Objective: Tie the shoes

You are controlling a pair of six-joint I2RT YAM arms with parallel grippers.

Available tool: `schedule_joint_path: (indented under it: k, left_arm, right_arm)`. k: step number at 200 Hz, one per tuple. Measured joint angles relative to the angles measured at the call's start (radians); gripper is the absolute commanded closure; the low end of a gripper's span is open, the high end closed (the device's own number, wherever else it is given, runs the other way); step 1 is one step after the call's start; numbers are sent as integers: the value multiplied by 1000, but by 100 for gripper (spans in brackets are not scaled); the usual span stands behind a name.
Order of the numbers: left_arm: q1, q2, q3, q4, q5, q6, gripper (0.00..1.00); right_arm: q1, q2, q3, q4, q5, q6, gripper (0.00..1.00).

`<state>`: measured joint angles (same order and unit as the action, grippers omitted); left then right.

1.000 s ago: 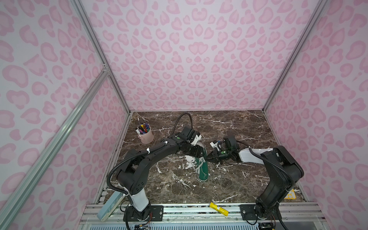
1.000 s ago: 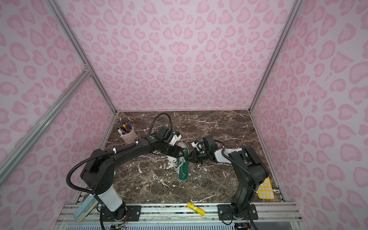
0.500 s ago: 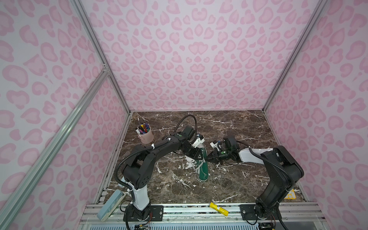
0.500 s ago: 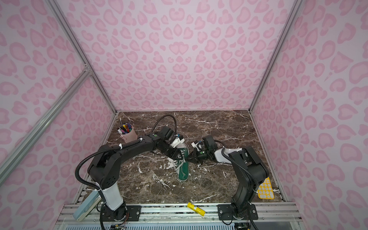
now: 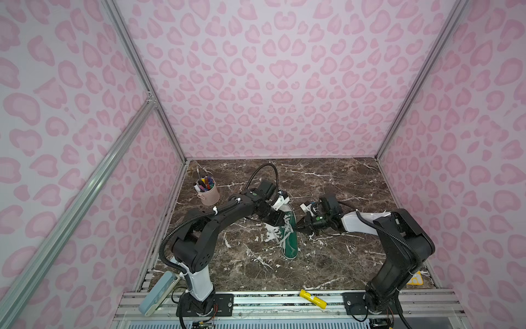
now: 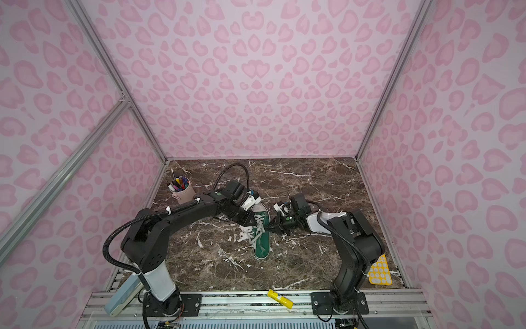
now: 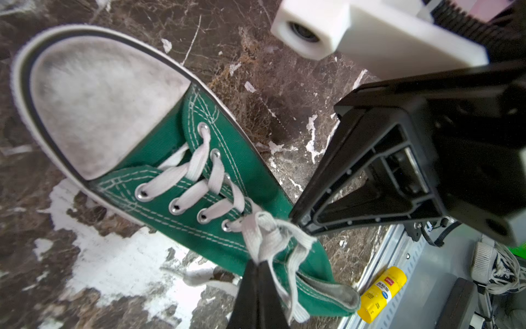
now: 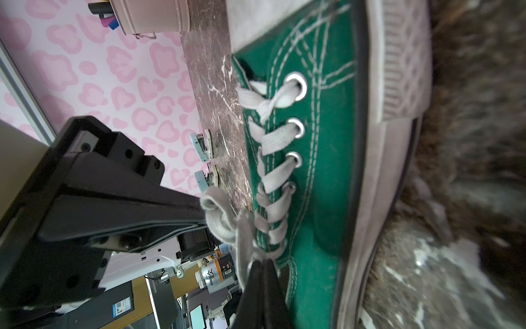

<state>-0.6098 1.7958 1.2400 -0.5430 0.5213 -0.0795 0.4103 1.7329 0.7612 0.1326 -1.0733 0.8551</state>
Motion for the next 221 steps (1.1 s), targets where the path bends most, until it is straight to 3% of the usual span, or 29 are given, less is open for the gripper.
schedule_joint_path:
  k: [221]
  left_arm:
    - [52,12,12,-101,-101,31,96]
  right_arm:
    - [-68,-78,-8,-147,23,-100,100]
